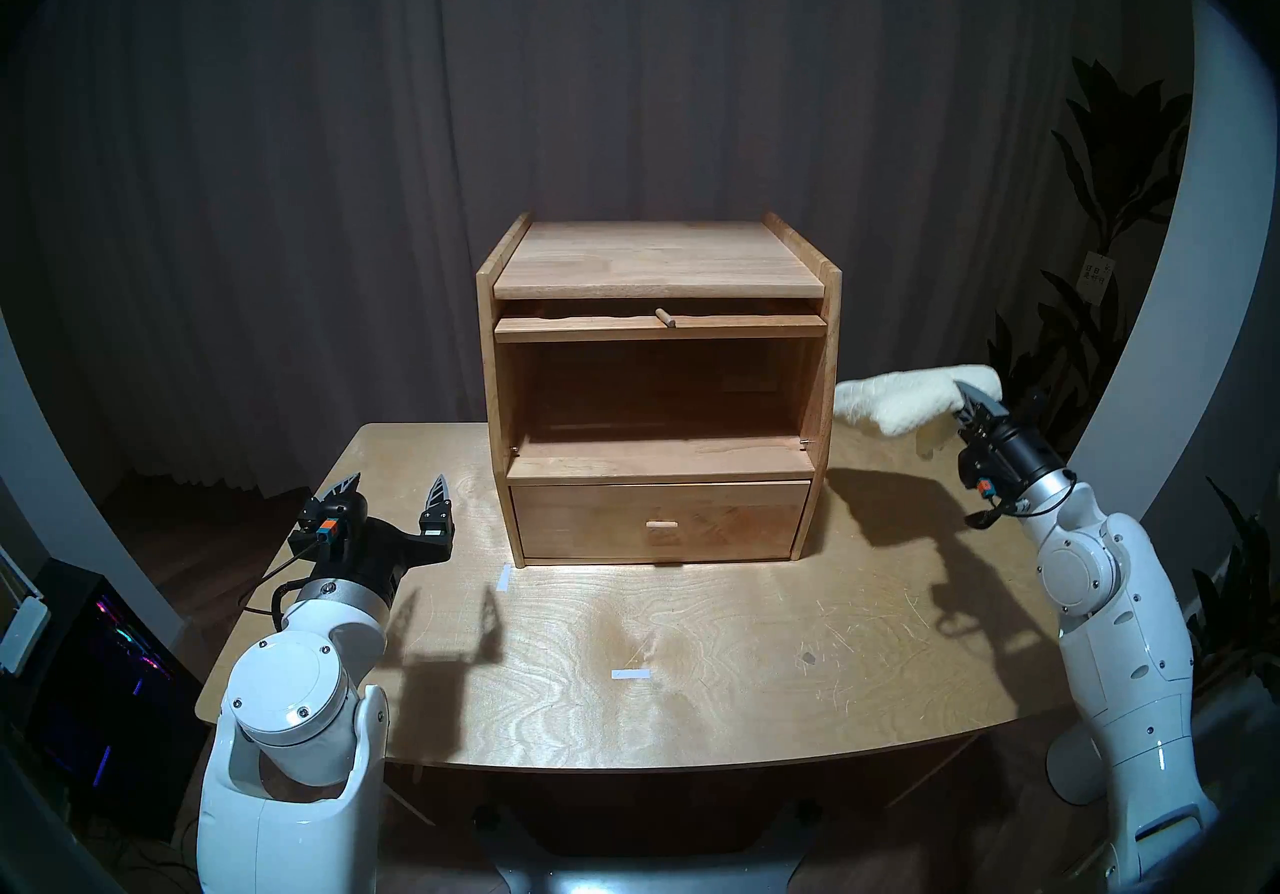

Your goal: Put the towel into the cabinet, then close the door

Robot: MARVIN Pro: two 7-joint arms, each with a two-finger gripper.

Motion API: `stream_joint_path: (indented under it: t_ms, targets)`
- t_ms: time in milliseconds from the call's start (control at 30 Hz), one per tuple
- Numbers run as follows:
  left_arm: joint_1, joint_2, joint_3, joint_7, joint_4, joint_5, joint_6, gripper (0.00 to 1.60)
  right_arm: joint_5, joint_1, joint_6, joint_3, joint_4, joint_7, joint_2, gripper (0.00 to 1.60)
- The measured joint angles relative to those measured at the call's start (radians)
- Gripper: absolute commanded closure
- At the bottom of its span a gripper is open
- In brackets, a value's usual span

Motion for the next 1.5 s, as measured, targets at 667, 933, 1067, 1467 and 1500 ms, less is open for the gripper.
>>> stream_joint_path:
  t_ms: [667,933,1067,1467,1500]
  targets:
    - [-0.001,0.0,0.0,-0.001,0.008,0.001,0.0,0.0,0.322,-0.102,-0.152,0.009,-0.24,-0.099,-0.137,1.6]
    - [-0.001,0.001,0.0,-0.001,0.009,0.002,0.0,0.0,0.442,-0.174,-0.241,-0.062,-0.337,-0.118,-0.182,1.6]
    - [-0.001,0.001,0.0,-0.001,0.01,0.002,0.0,0.0,0.496,-0.208,-0.284,-0.112,-0.385,-0.123,-0.199,1.6]
    - [-0.002,0.001,0.0,-0.002,0.006,0.002,0.0,0.0,0.672,-0.348,-0.255,-0.313,-0.52,-0.096,-0.252,1.6]
    - [-0.002,0.0,0.0,-0.002,0.006,0.002,0.0,0.0,0.686,-0.361,-0.232,-0.332,-0.529,-0.089,-0.256,1.6]
